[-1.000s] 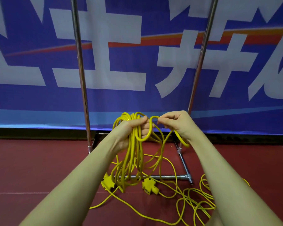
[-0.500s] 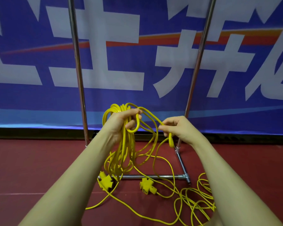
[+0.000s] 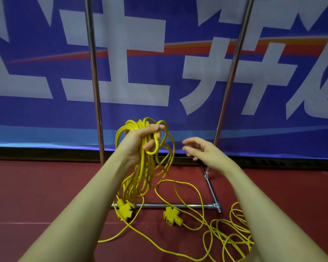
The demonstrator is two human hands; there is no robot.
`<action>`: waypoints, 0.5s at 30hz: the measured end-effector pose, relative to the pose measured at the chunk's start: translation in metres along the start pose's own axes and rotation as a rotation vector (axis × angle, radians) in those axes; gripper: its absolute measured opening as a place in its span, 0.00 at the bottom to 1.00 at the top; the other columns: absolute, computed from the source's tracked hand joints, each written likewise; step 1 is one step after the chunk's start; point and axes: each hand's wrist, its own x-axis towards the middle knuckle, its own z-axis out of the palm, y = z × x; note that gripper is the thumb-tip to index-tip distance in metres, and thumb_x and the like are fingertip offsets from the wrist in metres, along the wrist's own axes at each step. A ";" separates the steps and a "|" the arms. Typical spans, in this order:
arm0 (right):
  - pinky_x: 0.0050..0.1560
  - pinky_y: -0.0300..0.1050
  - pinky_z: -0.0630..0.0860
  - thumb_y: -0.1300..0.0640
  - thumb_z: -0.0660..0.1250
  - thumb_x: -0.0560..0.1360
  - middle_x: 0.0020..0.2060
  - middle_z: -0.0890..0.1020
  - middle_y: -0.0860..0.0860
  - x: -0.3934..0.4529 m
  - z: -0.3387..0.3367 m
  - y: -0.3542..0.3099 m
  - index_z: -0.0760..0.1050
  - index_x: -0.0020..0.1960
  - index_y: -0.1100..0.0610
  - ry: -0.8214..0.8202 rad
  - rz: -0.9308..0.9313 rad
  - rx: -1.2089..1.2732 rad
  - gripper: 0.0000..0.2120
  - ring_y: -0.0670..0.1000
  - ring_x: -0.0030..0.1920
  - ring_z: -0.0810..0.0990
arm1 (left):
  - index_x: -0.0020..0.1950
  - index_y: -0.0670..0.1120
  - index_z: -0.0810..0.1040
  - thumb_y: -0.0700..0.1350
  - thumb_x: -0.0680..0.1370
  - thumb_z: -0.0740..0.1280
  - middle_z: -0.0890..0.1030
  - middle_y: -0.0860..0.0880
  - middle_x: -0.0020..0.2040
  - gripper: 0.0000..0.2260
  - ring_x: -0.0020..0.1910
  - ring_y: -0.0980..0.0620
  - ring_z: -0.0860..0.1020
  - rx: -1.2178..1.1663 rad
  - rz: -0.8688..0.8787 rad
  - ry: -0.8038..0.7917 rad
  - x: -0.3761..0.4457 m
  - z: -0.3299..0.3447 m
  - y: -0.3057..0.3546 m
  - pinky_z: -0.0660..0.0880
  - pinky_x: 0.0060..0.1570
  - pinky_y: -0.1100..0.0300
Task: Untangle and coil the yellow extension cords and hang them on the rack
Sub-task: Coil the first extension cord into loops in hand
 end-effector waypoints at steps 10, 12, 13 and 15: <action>0.38 0.42 0.75 0.57 0.57 0.81 0.32 0.76 0.51 0.010 0.033 -0.032 0.70 0.47 0.58 -0.039 -0.035 0.451 0.07 0.48 0.30 0.76 | 0.46 0.38 0.77 0.42 0.72 0.61 0.74 0.49 0.28 0.09 0.14 0.60 0.61 -0.054 -0.017 -0.077 0.001 0.003 -0.005 0.56 0.16 0.68; 0.26 0.39 0.66 0.53 0.53 0.82 0.24 0.68 0.50 0.009 0.029 -0.032 0.71 0.45 0.59 -0.112 0.041 0.565 0.13 0.47 0.21 0.64 | 0.46 0.39 0.76 0.41 0.74 0.60 0.74 0.50 0.28 0.08 0.14 0.60 0.61 -0.060 0.013 -0.053 0.004 0.000 -0.003 0.56 0.16 0.68; 0.23 0.36 0.62 0.53 0.52 0.82 0.23 0.66 0.49 0.009 0.025 -0.031 0.72 0.46 0.59 -0.145 0.063 0.593 0.14 0.45 0.20 0.61 | 0.46 0.39 0.76 0.41 0.76 0.59 0.74 0.50 0.28 0.08 0.14 0.60 0.61 -0.066 0.023 -0.038 0.005 -0.003 -0.001 0.57 0.15 0.68; 0.22 0.34 0.60 0.55 0.53 0.81 0.23 0.67 0.49 0.006 0.017 -0.027 0.73 0.47 0.60 -0.214 0.089 0.601 0.13 0.44 0.19 0.60 | 0.46 0.39 0.76 0.39 0.79 0.56 0.74 0.50 0.27 0.10 0.14 0.60 0.61 -0.058 0.036 -0.007 0.007 -0.007 0.002 0.58 0.15 0.69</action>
